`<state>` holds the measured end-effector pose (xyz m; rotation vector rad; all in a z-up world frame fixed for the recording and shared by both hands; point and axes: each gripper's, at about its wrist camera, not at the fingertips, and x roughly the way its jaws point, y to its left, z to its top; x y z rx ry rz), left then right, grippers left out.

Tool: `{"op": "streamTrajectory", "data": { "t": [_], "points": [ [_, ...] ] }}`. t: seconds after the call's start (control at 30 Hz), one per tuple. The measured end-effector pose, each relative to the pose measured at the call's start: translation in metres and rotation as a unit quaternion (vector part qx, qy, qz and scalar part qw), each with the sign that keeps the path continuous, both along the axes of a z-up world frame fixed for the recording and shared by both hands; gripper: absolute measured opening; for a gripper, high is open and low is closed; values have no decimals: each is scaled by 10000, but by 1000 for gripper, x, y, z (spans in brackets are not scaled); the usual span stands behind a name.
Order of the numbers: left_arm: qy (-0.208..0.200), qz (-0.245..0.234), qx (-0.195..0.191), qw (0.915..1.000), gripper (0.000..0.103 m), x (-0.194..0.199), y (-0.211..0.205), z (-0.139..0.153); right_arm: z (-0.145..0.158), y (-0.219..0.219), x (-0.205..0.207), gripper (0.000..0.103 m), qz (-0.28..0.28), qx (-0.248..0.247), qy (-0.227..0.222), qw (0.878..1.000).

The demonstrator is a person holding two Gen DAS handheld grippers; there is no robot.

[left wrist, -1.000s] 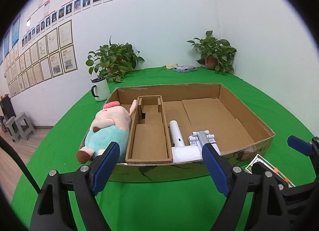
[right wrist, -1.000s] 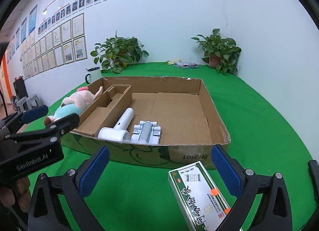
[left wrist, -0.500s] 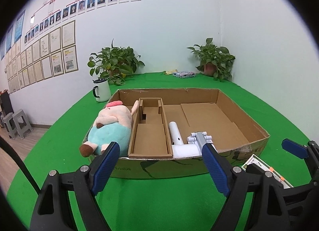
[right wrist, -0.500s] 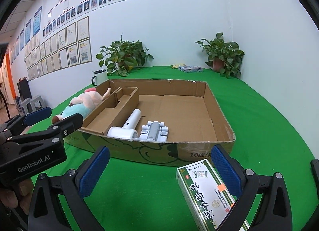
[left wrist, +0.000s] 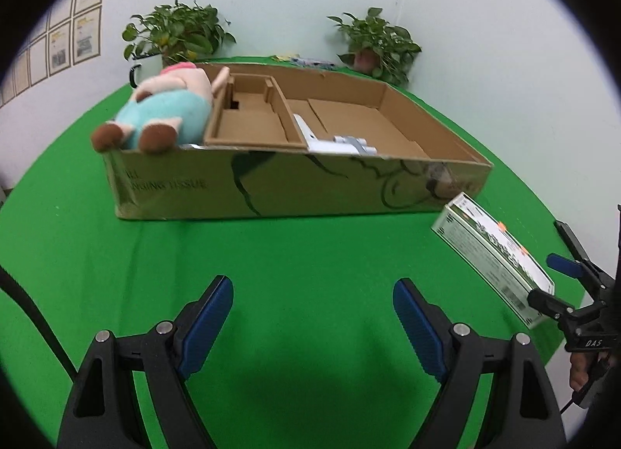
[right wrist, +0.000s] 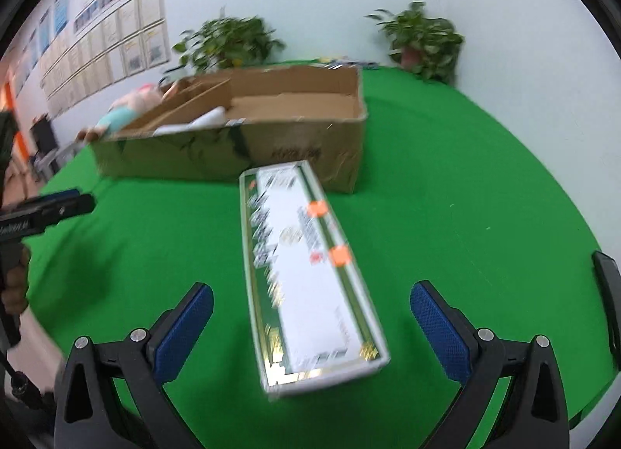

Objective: Organize objects
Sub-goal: 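Move both tools to the green-and-white medicine box on the table, then close the right gripper across the medicine box while the left gripper grips its end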

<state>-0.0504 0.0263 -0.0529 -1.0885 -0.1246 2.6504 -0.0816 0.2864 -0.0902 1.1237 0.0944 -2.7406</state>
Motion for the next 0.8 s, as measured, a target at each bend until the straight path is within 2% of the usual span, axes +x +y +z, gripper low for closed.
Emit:
{"op": "streamTrajectory", "data": {
  "t": [0.1,0.17,0.23,0.27,0.33,0.43,0.47,0.5,0.53,0.63,0.8],
  "points": [
    [-109,-59,46,9999,85,2,4,-6,-10,-5,2,102,150,63,-21,9999],
    [-146,-73,29,9999,85,2,4,-9,-14,-8,-4,97,97,64,-95,9999],
    [-147,-51,59,9999,85,4,1,-9,-17,-9,-10,73,40,27,-158,9999],
    [-147,-47,99,9998,85,5,-2,-7,-19,-12,-14,67,5,86,-225,9997],
    [-138,-43,175,9997,85,7,-5,-5,-23,-26,-16,61,127,126,-378,9991],
    [-216,-97,259,9994,85,7,-8,-5,-24,-59,-9,65,503,-164,-510,9973],
    [-251,-130,303,9991,85,6,-8,-5,-23,-76,-3,71,685,-313,-567,9955],
    [-309,-178,381,9986,85,5,-9,-6,-23,-86,1,91,754,-346,-550,9950],
    [-352,-208,439,9982,85,5,-9,-6,-21,-99,6,102,795,-367,-452,9951],
    [-699,-404,894,9927,85,-1,-10,-11,-18,-118,10,102,939,-466,-368,9938],
    [-1187,-716,1554,9781,85,-4,-6,-21,-26,-142,15,102,1185,-147,-475,9917]
  ]
}}
